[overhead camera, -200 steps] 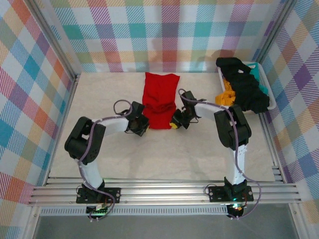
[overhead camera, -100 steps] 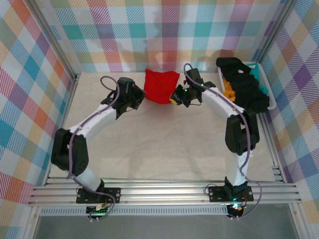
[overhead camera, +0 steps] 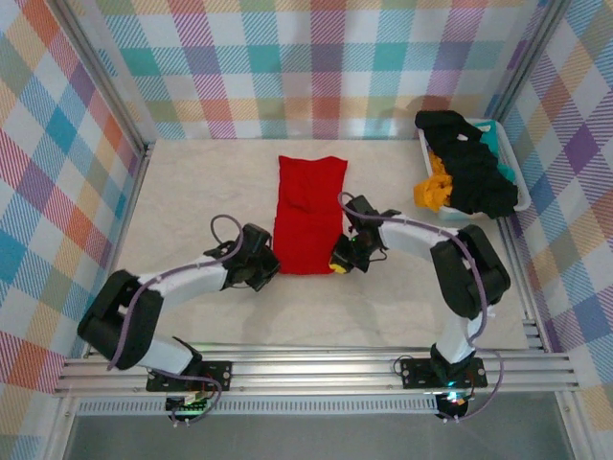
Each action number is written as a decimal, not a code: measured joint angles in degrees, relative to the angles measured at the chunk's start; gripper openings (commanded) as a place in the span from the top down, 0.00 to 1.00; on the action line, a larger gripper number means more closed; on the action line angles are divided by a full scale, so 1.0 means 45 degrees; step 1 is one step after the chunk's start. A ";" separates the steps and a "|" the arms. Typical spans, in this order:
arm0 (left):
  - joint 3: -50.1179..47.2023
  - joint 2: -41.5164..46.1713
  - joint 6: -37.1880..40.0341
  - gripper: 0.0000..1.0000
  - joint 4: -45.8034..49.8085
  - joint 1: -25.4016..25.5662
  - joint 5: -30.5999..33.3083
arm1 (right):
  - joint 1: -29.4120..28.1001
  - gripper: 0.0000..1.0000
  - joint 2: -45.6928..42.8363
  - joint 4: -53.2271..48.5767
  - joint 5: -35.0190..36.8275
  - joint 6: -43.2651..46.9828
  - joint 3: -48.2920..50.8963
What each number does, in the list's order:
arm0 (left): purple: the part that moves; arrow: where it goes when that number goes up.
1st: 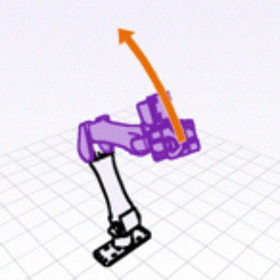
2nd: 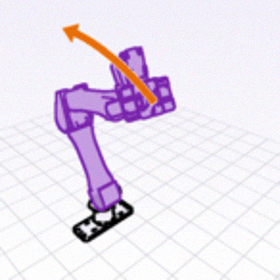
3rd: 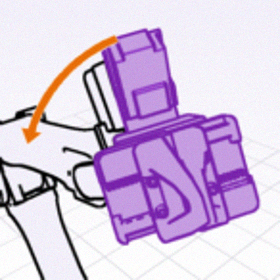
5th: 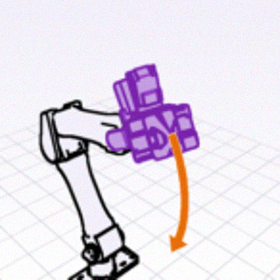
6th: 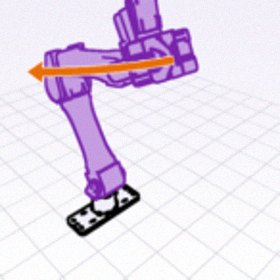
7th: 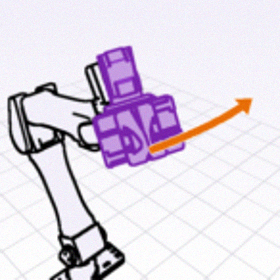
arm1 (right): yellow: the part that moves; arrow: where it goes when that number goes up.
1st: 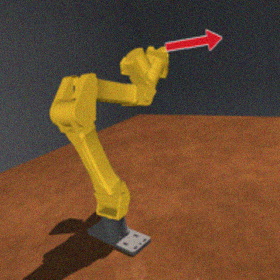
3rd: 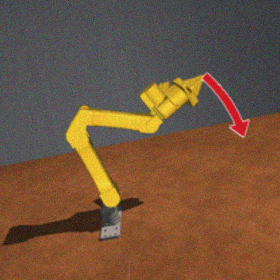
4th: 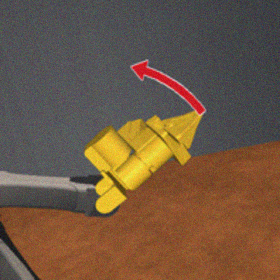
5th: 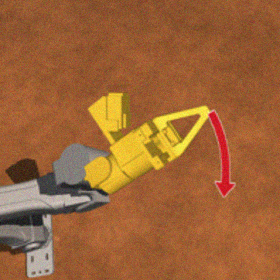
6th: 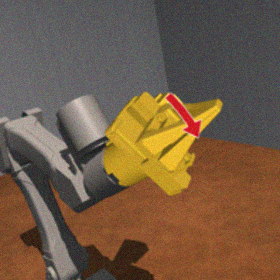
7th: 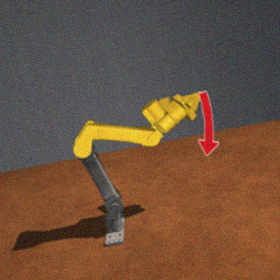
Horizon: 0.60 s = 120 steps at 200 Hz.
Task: Fold and stack the t-shirts
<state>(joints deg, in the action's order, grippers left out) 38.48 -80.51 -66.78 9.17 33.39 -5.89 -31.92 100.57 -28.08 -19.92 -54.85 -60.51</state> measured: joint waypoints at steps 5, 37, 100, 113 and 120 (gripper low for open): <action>-0.0117 0.0311 -0.0015 1.00 0.0063 0.0097 0.0015 | -0.0034 1.00 -0.0243 0.0005 0.0000 0.0000 0.0194; -0.0413 0.2399 -0.0204 1.00 0.0879 0.0957 0.0345 | -0.0549 1.00 -0.1909 -0.0039 0.0359 0.0010 0.1137; -0.0413 0.6659 -0.0345 1.00 0.3230 0.2681 0.0962 | -0.1598 1.00 -0.6076 -0.1511 0.0622 -0.0393 0.2370; -0.0374 0.7218 -0.0466 1.00 0.3497 0.2924 0.1064 | -0.1608 1.00 -0.6717 -0.1889 0.0563 -0.0636 0.2395; -0.0248 0.7441 -0.0539 1.00 0.3730 0.3050 0.1141 | -0.1622 1.00 -0.7053 -0.2123 0.0544 -0.0743 0.2336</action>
<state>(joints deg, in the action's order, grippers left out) 37.36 -47.03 -69.21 25.96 47.11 -0.75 -39.22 68.84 -37.63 -17.47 -58.19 -50.00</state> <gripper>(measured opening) 0.048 0.042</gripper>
